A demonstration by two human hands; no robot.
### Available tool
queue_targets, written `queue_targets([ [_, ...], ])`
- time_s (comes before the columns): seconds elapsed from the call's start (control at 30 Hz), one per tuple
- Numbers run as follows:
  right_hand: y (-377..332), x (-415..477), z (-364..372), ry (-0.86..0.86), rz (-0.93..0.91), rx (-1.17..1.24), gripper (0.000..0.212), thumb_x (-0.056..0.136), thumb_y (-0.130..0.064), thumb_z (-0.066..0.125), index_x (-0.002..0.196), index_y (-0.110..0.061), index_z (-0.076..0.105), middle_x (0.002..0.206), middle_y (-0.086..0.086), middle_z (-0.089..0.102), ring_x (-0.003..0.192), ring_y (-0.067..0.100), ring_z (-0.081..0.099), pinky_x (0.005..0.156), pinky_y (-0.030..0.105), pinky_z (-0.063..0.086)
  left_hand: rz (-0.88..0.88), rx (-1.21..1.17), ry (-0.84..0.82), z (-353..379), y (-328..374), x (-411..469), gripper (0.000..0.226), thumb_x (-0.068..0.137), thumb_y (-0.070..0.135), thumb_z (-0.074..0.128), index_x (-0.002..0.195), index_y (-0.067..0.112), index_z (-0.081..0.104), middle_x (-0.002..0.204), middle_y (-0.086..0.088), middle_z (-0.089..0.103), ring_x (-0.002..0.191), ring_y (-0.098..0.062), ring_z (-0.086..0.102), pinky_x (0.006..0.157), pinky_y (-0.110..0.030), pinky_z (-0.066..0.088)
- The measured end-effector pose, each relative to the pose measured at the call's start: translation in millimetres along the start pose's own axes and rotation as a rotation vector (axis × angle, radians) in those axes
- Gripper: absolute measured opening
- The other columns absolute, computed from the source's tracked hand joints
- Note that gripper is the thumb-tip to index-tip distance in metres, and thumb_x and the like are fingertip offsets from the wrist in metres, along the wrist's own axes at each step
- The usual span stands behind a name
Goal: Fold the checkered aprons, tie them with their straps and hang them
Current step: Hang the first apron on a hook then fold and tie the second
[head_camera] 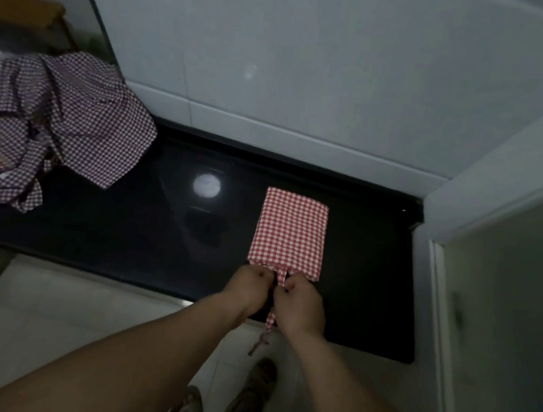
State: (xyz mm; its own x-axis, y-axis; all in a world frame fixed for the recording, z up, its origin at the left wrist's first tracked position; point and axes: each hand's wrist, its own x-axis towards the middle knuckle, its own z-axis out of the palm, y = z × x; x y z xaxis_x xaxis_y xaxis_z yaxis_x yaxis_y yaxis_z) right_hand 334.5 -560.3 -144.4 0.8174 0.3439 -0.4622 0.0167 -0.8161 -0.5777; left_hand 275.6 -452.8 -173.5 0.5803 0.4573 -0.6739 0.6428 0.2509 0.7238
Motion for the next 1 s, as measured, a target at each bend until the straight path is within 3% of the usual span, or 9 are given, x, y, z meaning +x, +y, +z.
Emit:
queue_targets([
  [0.17,8,8,-13,-0.136,0.055,0.153,0.03,0.097,-0.023,0.061,0.072,-0.011,0.073,0.07,0.008,0.071,0.071,0.027,0.068,0.066,0.043,0.056,-0.099,-0.181,-0.053,3,13,5,0.018,0.101,0.019,0.064,0.102,0.004,0.074,0.106,-0.016,0.076,0.098,-0.031,0.074,0.094,-0.044,0.061],
  [0.3,4,-1,-34,-0.198,0.078,0.189,0.024,0.093,-0.016,0.066,0.07,-0.011,0.07,0.061,0.002,0.061,0.06,0.016,0.053,0.059,0.031,0.038,-0.037,-0.069,-0.014,7,17,2,0.014,0.095,0.009,0.068,0.081,0.008,0.069,0.093,-0.017,0.074,0.083,-0.026,0.067,0.089,-0.041,0.059],
  [0.4,2,-12,-50,-0.205,0.099,0.26,0.022,0.089,-0.012,0.066,0.067,-0.015,0.07,0.071,0.007,0.069,0.073,0.021,0.062,0.072,0.037,0.047,0.047,0.131,0.004,5,14,-1,0.02,0.095,0.019,0.064,0.08,0.007,0.071,0.092,-0.018,0.076,0.084,-0.033,0.072,0.084,-0.047,0.061],
  [0.47,0,-20,-61,-0.269,0.073,0.276,0.024,0.094,-0.014,0.065,0.071,-0.013,0.072,0.073,0.009,0.074,0.078,0.025,0.067,0.081,0.039,0.052,0.188,0.359,0.088,-2,13,-11,0.019,0.095,0.031,0.061,0.093,0.014,0.069,0.096,-0.01,0.073,0.089,-0.028,0.069,0.081,-0.044,0.06],
  [0.57,-14,-27,-78,-0.354,0.01,0.241,0.017,0.102,-0.012,0.06,0.086,-0.01,0.066,0.069,0.009,0.069,0.068,0.021,0.065,0.069,0.028,0.052,0.573,0.689,0.344,-19,9,-19,0.018,0.091,0.026,0.063,0.106,0.018,0.056,0.11,-0.004,0.057,0.099,-0.025,0.055,0.08,-0.043,0.053],
  [0.67,-38,-18,-96,-0.396,-0.001,0.199,0.006,0.103,-0.013,0.058,0.108,-0.017,0.059,0.076,0.009,0.065,0.06,0.016,0.062,0.057,0.027,0.054,0.8,0.896,0.202,-30,25,-11,0.035,0.091,0.034,0.068,0.123,0.025,0.058,0.125,0.001,0.055,0.11,-0.023,0.053,0.086,-0.041,0.049],
  [0.73,-56,-3,-108,-0.402,-0.04,0.162,0.011,0.101,-0.013,0.058,0.109,-0.018,0.061,0.078,0.008,0.065,0.058,0.014,0.06,0.053,0.027,0.053,0.818,0.964,0.088,-29,40,0,0.036,0.094,0.046,0.065,0.125,0.03,0.06,0.124,0.005,0.057,0.113,-0.021,0.054,0.087,-0.039,0.046],
  [0.87,-90,38,-128,-0.455,-0.015,0.486,0.021,0.098,-0.002,0.05,0.097,-0.002,0.071,0.081,0.013,0.071,0.058,0.016,0.061,0.053,0.026,0.049,0.705,0.877,0.022,-18,51,21,0.021,0.098,0.045,0.059,0.091,0.026,0.064,0.101,0.005,0.065,0.095,-0.019,0.063,0.079,-0.037,0.052],
  [1.0,-94,102,-125,-0.487,-0.048,0.543,0.028,0.097,0.009,0.052,0.11,-0.008,0.07,0.102,0.009,0.08,0.083,0.02,0.075,0.08,0.031,0.059,0.473,0.679,0.024,-14,55,41,0.032,0.097,0.049,0.061,0.072,0.03,0.059,0.076,0.01,0.068,0.073,-0.011,0.066,0.071,-0.036,0.056],
])
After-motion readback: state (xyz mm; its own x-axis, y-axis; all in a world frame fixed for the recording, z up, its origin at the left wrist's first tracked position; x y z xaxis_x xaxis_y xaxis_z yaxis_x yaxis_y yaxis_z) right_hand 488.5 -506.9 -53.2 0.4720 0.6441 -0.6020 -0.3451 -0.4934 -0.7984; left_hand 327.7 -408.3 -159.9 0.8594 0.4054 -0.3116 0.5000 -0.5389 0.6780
